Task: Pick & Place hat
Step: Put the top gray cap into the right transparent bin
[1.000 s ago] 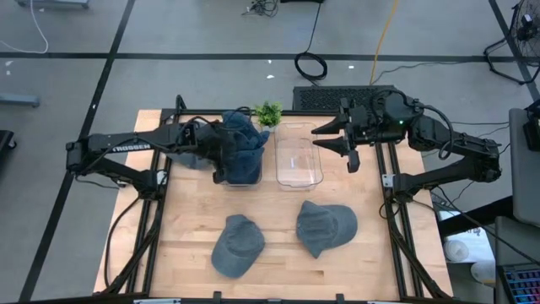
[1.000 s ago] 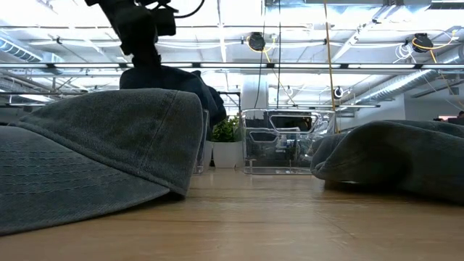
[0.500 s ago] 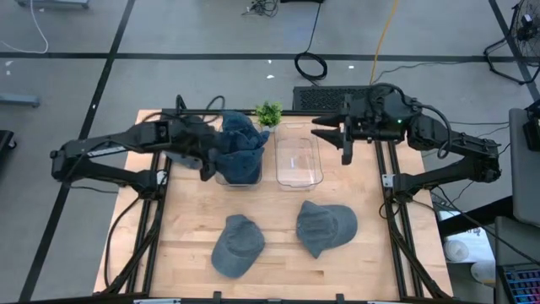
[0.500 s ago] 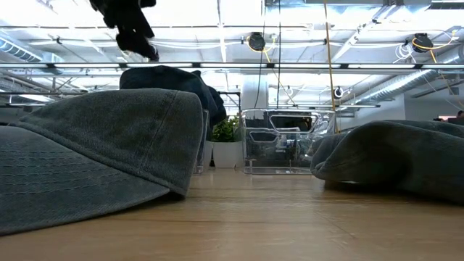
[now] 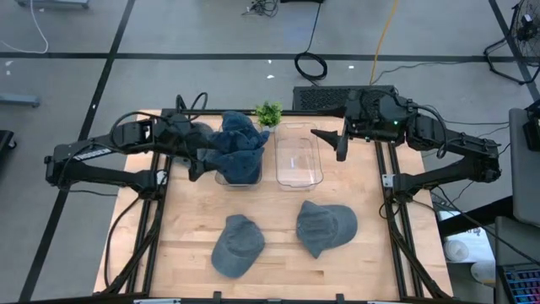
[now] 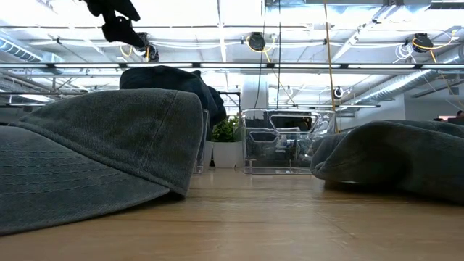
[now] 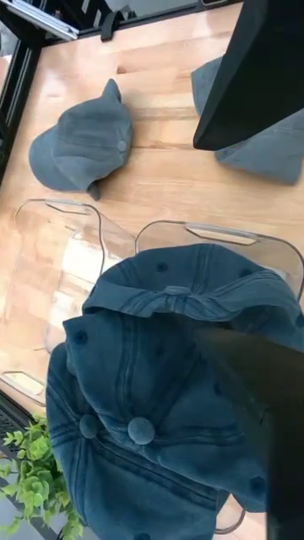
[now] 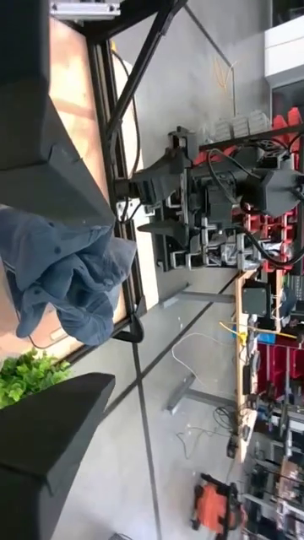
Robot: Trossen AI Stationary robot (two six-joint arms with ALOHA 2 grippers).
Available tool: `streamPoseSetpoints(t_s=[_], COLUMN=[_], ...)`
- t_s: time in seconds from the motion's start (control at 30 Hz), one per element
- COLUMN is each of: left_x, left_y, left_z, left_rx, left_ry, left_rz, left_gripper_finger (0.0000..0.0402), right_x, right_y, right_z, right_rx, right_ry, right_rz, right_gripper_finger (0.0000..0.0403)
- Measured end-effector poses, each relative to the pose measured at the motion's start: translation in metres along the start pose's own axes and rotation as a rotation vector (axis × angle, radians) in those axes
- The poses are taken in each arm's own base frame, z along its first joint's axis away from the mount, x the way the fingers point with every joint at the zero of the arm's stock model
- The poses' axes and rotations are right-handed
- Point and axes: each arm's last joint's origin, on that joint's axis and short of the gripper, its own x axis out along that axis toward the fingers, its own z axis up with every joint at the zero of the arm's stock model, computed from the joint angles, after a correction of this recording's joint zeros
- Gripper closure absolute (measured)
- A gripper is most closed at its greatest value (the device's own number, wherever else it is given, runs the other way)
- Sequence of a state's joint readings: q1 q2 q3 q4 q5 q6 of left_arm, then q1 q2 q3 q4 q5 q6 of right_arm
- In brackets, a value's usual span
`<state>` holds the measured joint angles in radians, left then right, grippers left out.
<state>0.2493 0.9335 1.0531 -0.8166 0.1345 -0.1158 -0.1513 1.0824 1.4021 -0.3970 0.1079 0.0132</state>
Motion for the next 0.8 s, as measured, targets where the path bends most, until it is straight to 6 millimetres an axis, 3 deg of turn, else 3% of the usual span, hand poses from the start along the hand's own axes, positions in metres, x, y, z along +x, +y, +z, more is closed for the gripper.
streamPoseSetpoints(t_s=[0.3, 0.53, 0.8], left_x=[-0.019, -0.057, -0.099], left_y=[-0.003, -0.011, -0.013], left_z=[0.001, 0.005, 0.002], left_rx=[-0.105, -0.086, -0.044], left_ry=[-0.104, -0.357, -0.642], left_rz=[-0.037, -0.144, -0.077], left_gripper_finger=[0.0011, 0.0011, 0.0011], right_x=[0.0, 0.0, 0.0], right_y=[0.0, 0.0, 0.0], right_z=[0.001, 0.002, 0.002], right_rx=[-0.005, -0.005, -0.005], right_ry=[-0.015, -0.019, -0.019], right_rz=[0.004, 0.004, 0.005], right_gripper_finger=[0.0099, 0.0102, 0.0103])
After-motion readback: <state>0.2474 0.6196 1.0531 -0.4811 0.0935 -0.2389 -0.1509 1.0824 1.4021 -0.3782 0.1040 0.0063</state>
